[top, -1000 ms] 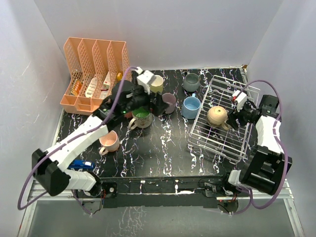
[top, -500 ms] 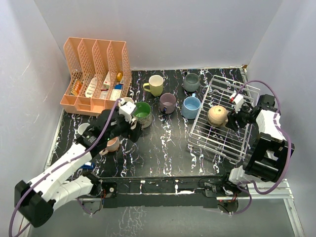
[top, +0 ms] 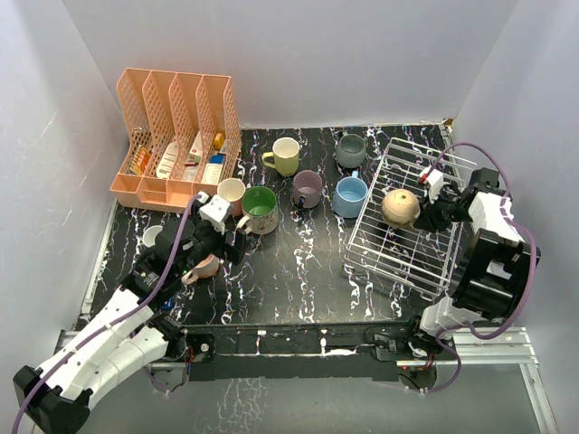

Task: Load the cups into the dish rack
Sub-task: Turn the cup upside down in the dish rack.

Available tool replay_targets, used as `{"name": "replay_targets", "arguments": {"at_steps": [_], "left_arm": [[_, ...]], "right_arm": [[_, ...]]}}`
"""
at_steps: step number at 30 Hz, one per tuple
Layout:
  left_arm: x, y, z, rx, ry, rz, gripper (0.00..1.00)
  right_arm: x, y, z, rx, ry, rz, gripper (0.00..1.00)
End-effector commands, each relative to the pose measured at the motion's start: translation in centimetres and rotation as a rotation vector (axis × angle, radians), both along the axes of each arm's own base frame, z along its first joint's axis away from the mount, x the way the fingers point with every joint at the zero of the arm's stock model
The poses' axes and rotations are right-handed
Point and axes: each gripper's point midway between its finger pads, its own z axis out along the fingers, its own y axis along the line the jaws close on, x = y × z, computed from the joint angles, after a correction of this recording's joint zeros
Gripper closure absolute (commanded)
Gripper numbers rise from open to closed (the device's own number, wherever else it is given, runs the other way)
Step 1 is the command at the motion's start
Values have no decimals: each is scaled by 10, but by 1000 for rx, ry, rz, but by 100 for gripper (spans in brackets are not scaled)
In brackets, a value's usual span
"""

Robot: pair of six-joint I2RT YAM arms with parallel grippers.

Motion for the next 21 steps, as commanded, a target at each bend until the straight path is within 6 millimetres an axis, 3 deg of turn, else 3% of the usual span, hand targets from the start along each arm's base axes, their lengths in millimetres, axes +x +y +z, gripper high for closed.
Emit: {"name": "replay_targets", "arguments": {"at_steps": [1, 6, 9, 14, 21], "left_arm": [[3, 5, 5, 9, -30, 18, 3], [3, 7, 7, 5, -49, 26, 3], [3, 8, 7, 8, -53, 29, 3], [4, 9, 5, 19, -49, 34, 3], [5, 10, 1, 28, -47, 40, 3]], "right_arm": [[40, -10, 39, 30, -117, -86, 92], [83, -22, 69, 95, -233, -209, 92], [104, -23, 77, 119, -268, -242, 92], [131, -18, 67, 143, -261, -259, 92], [152, -9, 55, 145, -289, -256, 92]]}}
